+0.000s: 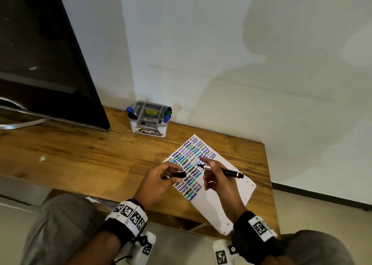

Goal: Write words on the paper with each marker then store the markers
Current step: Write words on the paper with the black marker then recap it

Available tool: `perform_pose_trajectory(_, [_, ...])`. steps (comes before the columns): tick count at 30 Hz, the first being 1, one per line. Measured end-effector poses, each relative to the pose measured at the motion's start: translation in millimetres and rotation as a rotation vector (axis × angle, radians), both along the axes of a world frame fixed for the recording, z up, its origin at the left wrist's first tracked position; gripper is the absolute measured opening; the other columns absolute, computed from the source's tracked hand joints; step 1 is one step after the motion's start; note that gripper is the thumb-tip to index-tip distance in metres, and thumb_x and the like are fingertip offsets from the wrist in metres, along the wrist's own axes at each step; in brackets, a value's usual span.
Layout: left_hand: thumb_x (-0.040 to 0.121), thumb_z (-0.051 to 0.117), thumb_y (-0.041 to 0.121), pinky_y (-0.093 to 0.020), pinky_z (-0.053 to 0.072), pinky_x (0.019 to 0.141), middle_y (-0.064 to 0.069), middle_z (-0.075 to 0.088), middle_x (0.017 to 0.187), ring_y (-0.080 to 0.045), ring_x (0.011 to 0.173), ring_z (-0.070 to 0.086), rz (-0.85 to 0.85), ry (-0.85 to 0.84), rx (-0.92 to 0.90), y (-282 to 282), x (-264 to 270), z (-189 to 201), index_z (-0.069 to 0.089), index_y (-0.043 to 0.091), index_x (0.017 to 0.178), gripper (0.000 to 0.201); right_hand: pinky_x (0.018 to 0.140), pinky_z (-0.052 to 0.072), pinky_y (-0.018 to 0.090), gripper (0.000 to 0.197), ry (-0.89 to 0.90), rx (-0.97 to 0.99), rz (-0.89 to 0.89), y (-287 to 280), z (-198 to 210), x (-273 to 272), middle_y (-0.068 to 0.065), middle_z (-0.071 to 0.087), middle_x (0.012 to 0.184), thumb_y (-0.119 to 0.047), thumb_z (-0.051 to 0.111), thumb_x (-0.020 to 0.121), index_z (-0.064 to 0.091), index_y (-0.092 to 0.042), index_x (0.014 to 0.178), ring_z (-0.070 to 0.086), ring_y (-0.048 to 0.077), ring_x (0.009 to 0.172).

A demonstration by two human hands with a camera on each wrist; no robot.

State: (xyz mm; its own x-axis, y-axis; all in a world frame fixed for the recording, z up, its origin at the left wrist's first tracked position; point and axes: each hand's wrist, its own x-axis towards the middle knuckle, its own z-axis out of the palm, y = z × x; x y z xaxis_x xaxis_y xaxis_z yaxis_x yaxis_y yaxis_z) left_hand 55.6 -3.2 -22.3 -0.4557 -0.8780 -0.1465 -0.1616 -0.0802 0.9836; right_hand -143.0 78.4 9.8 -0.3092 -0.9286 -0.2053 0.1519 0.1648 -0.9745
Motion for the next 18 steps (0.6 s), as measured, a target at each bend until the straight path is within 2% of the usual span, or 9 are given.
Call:
perform_pose_trajectory(3, [0.079,0.078,0.001,-0.038,0.059,0.086,0.000,0.076,0.099,-0.017,0.096,0.071,0.003,0.047,0.027,-0.5,0.0,3.0,0.074,0.014,0.096,0.022,0.066,0.051,0.029,0.022,0.000,-0.018,0.029,2.6,0.2,-2.1,0.013,0.069,0.086,-0.017,0.055,0.102,0.073,-0.010,0.112,0.058,0.023,0.077])
perform_pose_trajectory(6, [0.079,0.078,0.001,-0.036,0.059,0.084,-0.001,0.076,0.098,-0.018,0.096,0.072,0.002,0.056,0.026,-0.5,-1.2,4.0,0.073,0.013,0.095,0.021,0.066,0.053,0.029,0.013,0.006,-0.039,0.052,4.4,-5.0,-1.8,0.014,0.072,0.098,-0.008,0.060,0.099,0.065,-0.003,0.110,0.063,0.022,0.079])
perform_pose_trajectory(8, [0.078,0.078,0.002,-0.036,0.059,0.084,-0.002,0.076,0.098,-0.018,0.095,0.072,0.003,0.053,0.019,-0.4,-1.2,2.4,0.073,0.014,0.095,0.021,0.066,0.054,0.029,0.012,0.031,-0.056,0.054,4.6,-8.2,-2.3,0.016,0.072,0.102,-0.006,0.064,0.096,0.063,-0.002,0.107,0.066,0.024,0.081])
perform_pose_trajectory(15, [0.078,0.080,0.003,-0.042,0.059,0.086,0.000,0.075,0.097,-0.017,0.094,0.071,-0.017,0.028,-0.015,-0.6,-0.8,1.3,0.072,0.018,0.093,0.023,0.065,0.054,0.024,0.012,0.143,-0.059,0.074,2.4,-6.5,0.9,0.008,0.075,0.103,-0.009,0.070,0.093,0.066,-0.004,0.103,0.070,0.019,0.082])
perform_pose_trajectory(18, [0.078,0.080,0.006,-0.045,0.058,0.087,0.002,0.075,0.098,-0.017,0.096,0.071,-0.044,0.023,-0.031,-0.4,-0.8,-0.1,0.073,0.021,0.093,0.022,0.065,0.055,0.023,0.013,0.205,-0.067,0.089,2.3,-8.2,3.4,0.003,0.075,0.107,-0.012,0.074,0.089,0.068,-0.008,0.101,0.073,0.021,0.094])
